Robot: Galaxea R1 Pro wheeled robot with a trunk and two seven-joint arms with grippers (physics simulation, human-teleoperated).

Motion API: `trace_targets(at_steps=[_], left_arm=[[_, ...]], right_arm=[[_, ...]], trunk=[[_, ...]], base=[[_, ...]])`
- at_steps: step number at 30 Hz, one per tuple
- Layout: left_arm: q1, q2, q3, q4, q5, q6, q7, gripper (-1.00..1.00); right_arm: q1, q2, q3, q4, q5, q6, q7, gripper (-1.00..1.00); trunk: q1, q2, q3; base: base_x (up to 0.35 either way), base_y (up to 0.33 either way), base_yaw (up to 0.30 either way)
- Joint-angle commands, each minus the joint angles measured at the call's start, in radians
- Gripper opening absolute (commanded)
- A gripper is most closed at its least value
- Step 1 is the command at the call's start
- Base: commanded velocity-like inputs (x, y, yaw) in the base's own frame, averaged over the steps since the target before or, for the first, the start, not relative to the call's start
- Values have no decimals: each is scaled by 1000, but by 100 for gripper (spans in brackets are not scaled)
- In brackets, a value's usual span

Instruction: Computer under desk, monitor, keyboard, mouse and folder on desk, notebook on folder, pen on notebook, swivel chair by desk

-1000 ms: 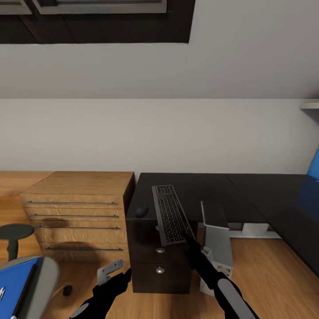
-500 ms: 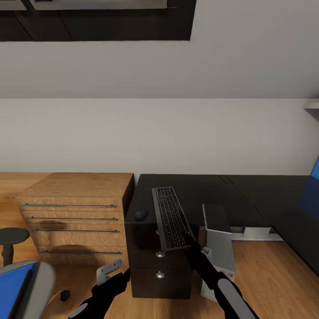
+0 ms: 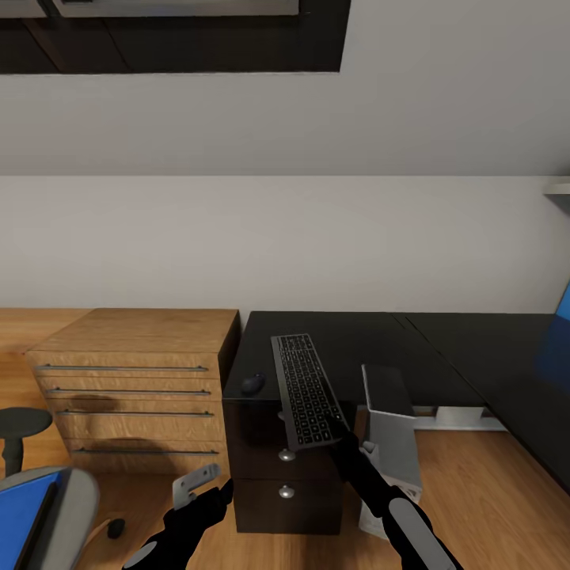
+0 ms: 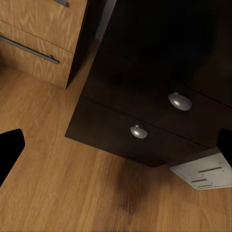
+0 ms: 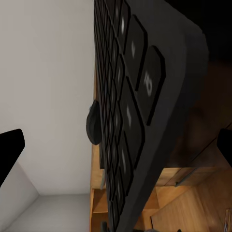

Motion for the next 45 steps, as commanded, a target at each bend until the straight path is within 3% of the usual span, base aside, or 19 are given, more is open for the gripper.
trace_targets(at_steps=[1,17,18,26,45], left_arm=[[-1,1,-2,-1,4,2,7,100],[-1,1,-2,-1,5,4,7,100],[-1,1,-2,-1,5,4,7,100],[-1,1,-2,-1,5,4,7,100],[-1,1,-3,-1,5,4,7,100]], right_arm=[[-1,-1,2,1,-9,1,2,100],[-1,-1,2,2,-8,1,1,100],[-1,-1,2,2,-8,1,1,-100],[-1,-1,2,0,-7,1,0,-100],[-1,-2,5,-44,-7,0,4,-100]], trunk=[[0,-1,-1],[0,-1,-1],[0,-1,-1],[0,-1,-1],[-73,132,58]], base=[[86,27,0],[29,13,0],[0,0,0],[0,0,0],[0,0,0]])
